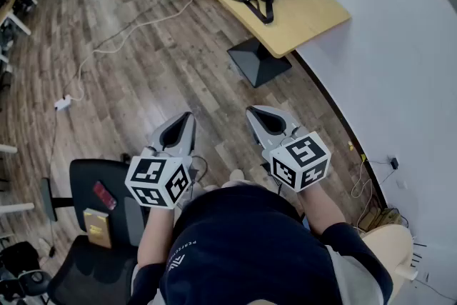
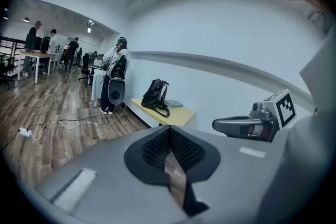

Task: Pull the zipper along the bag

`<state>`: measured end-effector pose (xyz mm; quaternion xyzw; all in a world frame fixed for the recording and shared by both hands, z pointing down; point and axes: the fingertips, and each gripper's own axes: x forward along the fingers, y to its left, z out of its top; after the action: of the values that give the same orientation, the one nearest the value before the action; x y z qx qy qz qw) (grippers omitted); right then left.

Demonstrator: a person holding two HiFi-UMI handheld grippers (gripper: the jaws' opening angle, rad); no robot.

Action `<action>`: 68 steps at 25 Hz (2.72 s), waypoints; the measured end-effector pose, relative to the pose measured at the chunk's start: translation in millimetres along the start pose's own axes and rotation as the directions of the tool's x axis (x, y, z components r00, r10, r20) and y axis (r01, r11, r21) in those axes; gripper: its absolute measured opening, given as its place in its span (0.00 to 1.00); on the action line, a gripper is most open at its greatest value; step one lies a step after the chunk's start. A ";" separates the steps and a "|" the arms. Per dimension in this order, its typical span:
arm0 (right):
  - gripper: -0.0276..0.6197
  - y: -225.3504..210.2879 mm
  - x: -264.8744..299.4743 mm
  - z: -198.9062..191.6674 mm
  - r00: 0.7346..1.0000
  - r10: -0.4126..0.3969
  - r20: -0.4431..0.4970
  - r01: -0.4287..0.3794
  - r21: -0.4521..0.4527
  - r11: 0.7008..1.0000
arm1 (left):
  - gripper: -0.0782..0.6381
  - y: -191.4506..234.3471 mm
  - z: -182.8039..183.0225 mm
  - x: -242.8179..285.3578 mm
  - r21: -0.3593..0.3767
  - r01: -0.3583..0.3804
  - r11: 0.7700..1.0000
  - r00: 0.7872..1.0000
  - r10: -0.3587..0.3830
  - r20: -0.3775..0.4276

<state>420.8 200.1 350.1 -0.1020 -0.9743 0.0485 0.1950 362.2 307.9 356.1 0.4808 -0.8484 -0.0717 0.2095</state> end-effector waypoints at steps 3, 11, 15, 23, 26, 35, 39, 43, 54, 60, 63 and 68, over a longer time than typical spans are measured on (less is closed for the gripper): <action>0.05 -11.4 0.6 2.5 1.000 0.013 0.005 -0.013 -0.005 1.000 | 0.13 -2.4 2.1 10.2 -0.003 -0.017 1.000 1.000 0.017 0.006; 0.05 -40.0 -5.8 -2.7 0.998 0.067 -0.004 -0.067 0.002 0.998 | 0.13 -20.5 5.4 37.3 0.010 -0.041 0.999 0.999 0.041 0.020; 0.05 -49.8 -8.8 -5.0 0.996 0.087 -0.002 -0.087 -0.001 0.996 | 0.13 -34.0 -2.9 47.0 0.006 -0.036 0.999 0.999 0.036 0.000; 0.05 -64.5 -1.8 -9.3 0.997 0.080 -0.001 -0.080 0.038 0.996 | 0.13 -41.8 -5.1 64.4 0.023 -0.001 1.000 0.999 0.002 -0.045; 0.05 -73.2 -1.4 -9.7 0.999 0.043 0.000 -0.043 0.041 0.998 | 0.13 -42.7 -4.0 77.5 0.025 0.033 0.999 0.998 -0.032 -0.055; 0.05 -131.6 13.5 -4.6 0.986 -0.168 -0.003 0.167 0.109 0.980 | 0.13 -47.5 13.1 158.8 0.050 0.271 0.961 0.957 -0.264 -0.123; 0.05 -155.9 44.5 14.6 0.967 -0.255 0.018 0.250 0.148 0.957 | 0.13 -32.4 36.6 193.0 0.080 0.361 0.929 0.926 -0.346 -0.154; 0.05 -169.8 79.2 39.7 0.951 -0.305 0.050 0.292 0.177 0.940 | 0.13 -1.5 61.3 217.8 0.114 0.403 0.908 0.909 -0.381 -0.170; 0.05 -197.2 182.3 97.9 0.930 -0.352 0.105 0.337 0.142 0.931 | 0.13 100.4 106.3 261.8 0.182 0.392 0.902 0.916 -0.362 -0.175; 0.17 -213.2 220.0 109.2 0.944 -0.322 0.066 0.312 0.134 0.941 | 0.15 129.9 117.5 292.3 0.160 0.392 0.906 0.915 -0.366 -0.170; 0.17 -228.3 233.1 120.3 0.943 -0.325 0.066 0.317 0.108 0.942 | 0.16 135.3 123.7 310.1 0.161 0.393 0.905 0.915 -0.368 -0.168; 0.19 -267.7 259.0 141.0 0.941 -0.325 0.093 0.315 0.105 0.943 | 0.18 149.4 135.3 350.7 0.162 0.370 0.915 0.924 -0.345 -0.165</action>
<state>83.8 -12.1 352.3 0.0695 -0.9839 0.0650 0.1510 29.6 79.3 382.9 0.6495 -0.7330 0.0047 0.2019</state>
